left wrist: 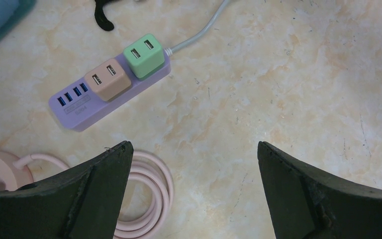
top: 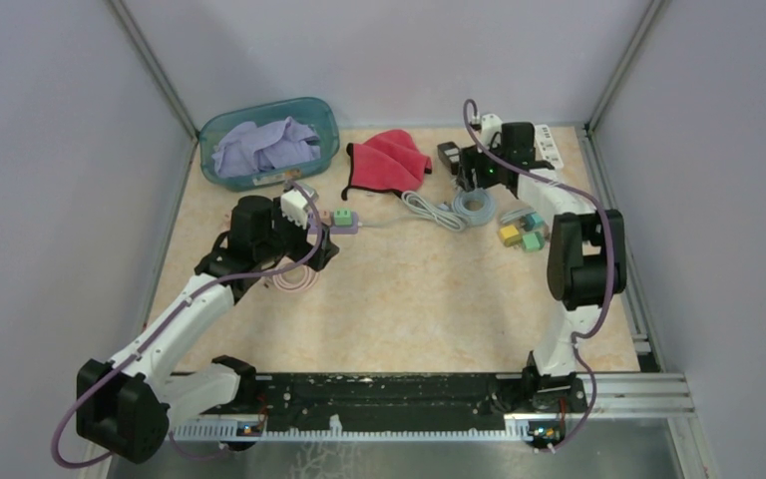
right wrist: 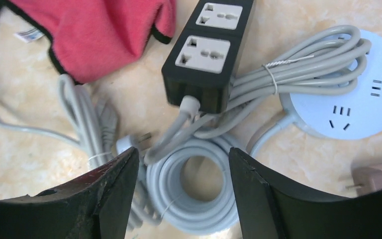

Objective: Pull the plug off the socket
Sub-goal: Place the socket at the center of the board, then move the socket to the center of the board.

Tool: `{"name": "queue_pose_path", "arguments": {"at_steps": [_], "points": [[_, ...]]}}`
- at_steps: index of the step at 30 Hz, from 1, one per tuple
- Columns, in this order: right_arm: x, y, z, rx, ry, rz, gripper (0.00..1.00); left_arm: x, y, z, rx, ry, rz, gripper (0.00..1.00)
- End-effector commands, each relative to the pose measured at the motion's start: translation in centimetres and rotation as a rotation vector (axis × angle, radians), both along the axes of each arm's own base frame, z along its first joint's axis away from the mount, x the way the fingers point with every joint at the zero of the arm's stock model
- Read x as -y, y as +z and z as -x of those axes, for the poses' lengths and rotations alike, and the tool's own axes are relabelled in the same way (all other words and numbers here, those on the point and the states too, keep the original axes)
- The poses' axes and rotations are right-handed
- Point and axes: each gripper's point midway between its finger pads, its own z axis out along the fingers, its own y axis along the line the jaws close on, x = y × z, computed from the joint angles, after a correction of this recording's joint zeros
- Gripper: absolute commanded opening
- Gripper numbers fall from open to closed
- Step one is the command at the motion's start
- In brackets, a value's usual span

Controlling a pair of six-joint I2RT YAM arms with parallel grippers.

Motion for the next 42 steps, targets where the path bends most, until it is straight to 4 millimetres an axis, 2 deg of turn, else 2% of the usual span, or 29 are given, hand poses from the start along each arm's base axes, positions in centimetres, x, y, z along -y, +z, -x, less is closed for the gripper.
{"name": "queue_pose_path", "arguments": {"at_steps": [1,5,9,13,19,21,24,28,32,37,42], "points": [[-0.4,8.1,1.6,0.174,0.048,-0.073,0.67,0.5,1.4,0.3,0.03,-0.024,0.023,1.0],[-0.7,11.8,4.2,0.266,0.106,-0.122,0.69,0.5,1.4,0.4,0.034,-0.028,0.024,1.0],[-1.1,14.6,7.4,0.365,0.175,-0.146,0.8,0.5,1.6,0.4,0.045,-0.031,0.024,1.0],[-2.3,16.2,11.7,0.431,0.314,-0.168,0.89,0.6,1.9,0.5,0.061,-0.044,0.027,1.0],[-5.0,17.3,19.2,0.492,0.624,-0.259,0.91,1.2,3.2,0.8,0.102,-0.094,0.044,1.0],[-5.4,17.0,20.9,0.517,0.679,-0.281,0.97,1.3,4.0,0.8,0.117,-0.092,0.063,1.0],[-5.6,15.8,22.8,0.534,0.742,-0.314,0.99,1.8,5.4,1.0,0.136,-0.093,0.128,1.0],[-5.4,14.4,23.6,0.546,0.767,-0.318,0.99,3.2,7.5,1.6,0.16,-0.138,0.238,1.0],[-5.3,13.9,24.2,0.573,0.806,-0.302,0.99,3.8,8.7,1.5,0.201,-0.18,0.257,1.0],[-5.2,12.9,24.6,0.572,0.865,-0.274,0.99,3.6,7.5,0.9,0.269,-0.229,0.157,0.97],[-5.1,10.1,25.8,0.574,0.964,-0.224,0.99,2.6,4.4,-0.2,0.308,-0.234,0.02,0.97]]}}
